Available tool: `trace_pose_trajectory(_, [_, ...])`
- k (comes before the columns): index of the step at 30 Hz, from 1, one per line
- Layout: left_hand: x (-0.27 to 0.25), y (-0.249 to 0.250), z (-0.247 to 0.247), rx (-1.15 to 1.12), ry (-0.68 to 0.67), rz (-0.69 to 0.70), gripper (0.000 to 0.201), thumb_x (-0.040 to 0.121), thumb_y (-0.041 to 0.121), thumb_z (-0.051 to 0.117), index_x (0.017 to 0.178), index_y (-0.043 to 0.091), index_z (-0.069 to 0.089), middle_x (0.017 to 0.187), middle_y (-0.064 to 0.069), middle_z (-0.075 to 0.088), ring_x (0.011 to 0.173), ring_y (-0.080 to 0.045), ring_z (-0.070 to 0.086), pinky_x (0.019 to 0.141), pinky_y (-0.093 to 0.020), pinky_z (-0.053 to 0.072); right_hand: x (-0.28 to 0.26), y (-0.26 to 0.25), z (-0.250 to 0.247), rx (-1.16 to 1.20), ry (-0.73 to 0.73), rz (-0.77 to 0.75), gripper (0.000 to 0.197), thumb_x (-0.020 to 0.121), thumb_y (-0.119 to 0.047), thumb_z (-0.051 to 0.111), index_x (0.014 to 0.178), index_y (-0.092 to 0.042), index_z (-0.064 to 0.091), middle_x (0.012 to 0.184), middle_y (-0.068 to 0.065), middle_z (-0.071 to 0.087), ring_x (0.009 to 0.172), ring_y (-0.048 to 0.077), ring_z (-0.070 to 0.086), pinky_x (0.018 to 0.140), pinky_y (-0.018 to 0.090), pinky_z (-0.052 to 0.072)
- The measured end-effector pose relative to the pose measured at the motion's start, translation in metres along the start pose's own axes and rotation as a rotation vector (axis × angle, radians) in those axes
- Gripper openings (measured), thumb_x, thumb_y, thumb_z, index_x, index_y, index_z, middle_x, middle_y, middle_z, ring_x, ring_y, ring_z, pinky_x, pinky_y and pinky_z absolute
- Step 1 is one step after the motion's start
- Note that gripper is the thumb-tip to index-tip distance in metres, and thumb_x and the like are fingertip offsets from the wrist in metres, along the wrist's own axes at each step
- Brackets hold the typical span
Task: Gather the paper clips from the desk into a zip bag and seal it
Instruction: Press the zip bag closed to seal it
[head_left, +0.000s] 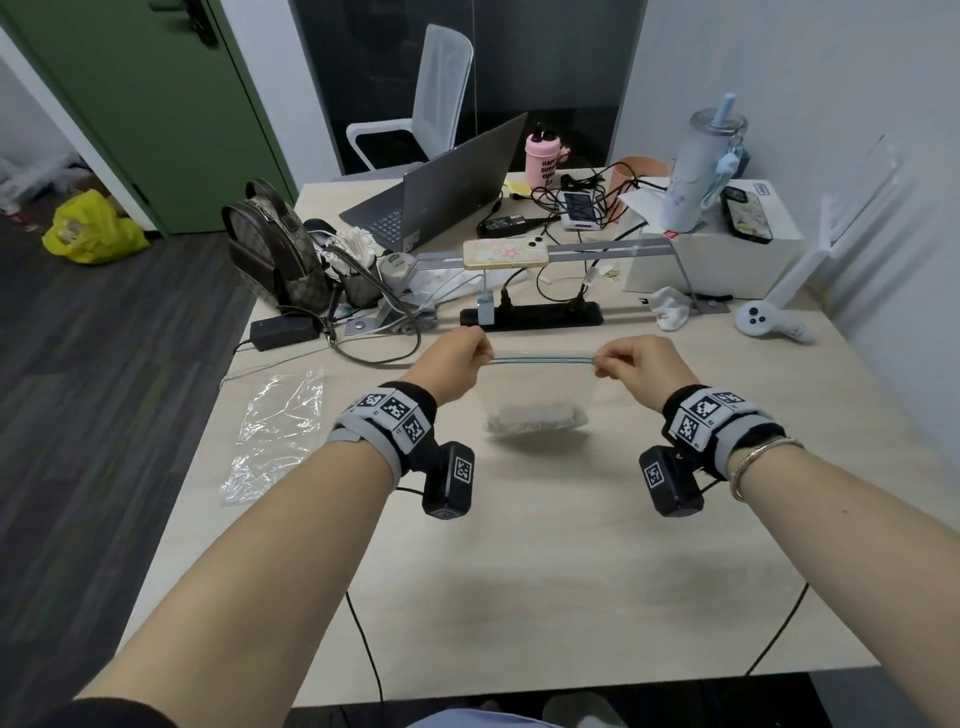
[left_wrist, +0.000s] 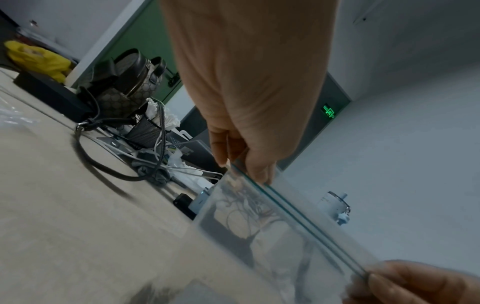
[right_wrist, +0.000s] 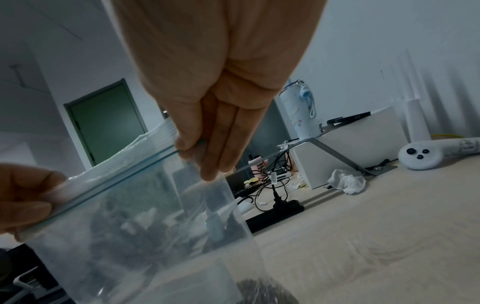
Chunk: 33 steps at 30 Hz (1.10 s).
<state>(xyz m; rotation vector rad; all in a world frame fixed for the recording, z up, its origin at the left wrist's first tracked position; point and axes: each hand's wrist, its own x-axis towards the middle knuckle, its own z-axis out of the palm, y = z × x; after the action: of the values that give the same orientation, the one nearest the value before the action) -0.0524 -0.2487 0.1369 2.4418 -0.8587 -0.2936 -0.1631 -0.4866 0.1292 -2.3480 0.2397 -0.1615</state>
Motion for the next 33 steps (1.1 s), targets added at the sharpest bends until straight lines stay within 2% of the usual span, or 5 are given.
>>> trace_pose_trajectory(6, [-0.009,-0.009,0.013,-0.077,-0.181,-0.078,0.014,0.092,0.005,0.049,0.099,0.008,0.060,0.108,-0.007,0.064,0.097,-0.020,0.059,0.080,-0.025,0.044,-0.010,0.015,0.013,0.089,-0.085,0.104,0.012,0.087,-0.005,0.059,0.081,-0.009,0.068,0.074,0.010,0.068,0.050,-0.003,0.060,0.062,0.010,0.050])
trace_pose_trajectory(12, [-0.030,-0.016,0.042,-0.076,-0.633,-0.240,0.020,0.089,0.011,0.057,0.108,0.010,0.053,0.089,-0.002,0.063,0.071,-0.009,0.056,0.064,-0.021,0.044,-0.037,0.027,0.031,-0.041,-0.425,0.236,0.012,0.087,-0.008,0.059,0.091,-0.015,0.050,0.068,0.005,0.069,0.053,0.015,0.064,0.060,0.031,0.051])
trace_pose_trajectory(18, [-0.031,-0.030,0.064,-0.084,-0.268,-0.160,0.017,0.083,-0.001,0.055,0.076,0.014,0.054,0.088,-0.006,0.062,0.080,-0.022,0.058,0.069,-0.025,0.043,-0.033,0.040,0.046,-0.069,-0.202,0.190,0.027,0.080,-0.009,0.067,0.066,-0.021,0.047,0.068,0.000,0.063,0.049,0.021,0.062,0.057,0.029,0.048])
trace_pose_trajectory(23, [-0.018,-0.044,0.095,-0.055,-0.066,-0.148,0.025,0.086,-0.006,0.049,0.086,0.006,0.071,0.099,-0.011,0.060,0.093,-0.025,0.058,0.081,-0.022,0.040,-0.016,0.057,0.066,-0.101,-0.138,0.113,0.021,0.080,-0.002,0.060,0.070,-0.020,0.063,0.075,-0.004,0.062,0.065,0.017,0.055,0.072,0.027,0.043])
trace_pose_trajectory(33, [-0.006,-0.081,0.128,0.039,-0.229,-0.138,0.051,0.076,-0.018,0.039,0.114,0.007,0.062,0.121,-0.010,0.057,0.111,-0.028,0.050,0.095,-0.029,0.038,0.000,0.102,0.096,-0.253,-0.430,0.021,0.044,0.078,0.010,0.046,0.110,-0.013,0.065,0.111,0.005,0.063,0.107,0.024,0.051,0.090,0.025,0.035])
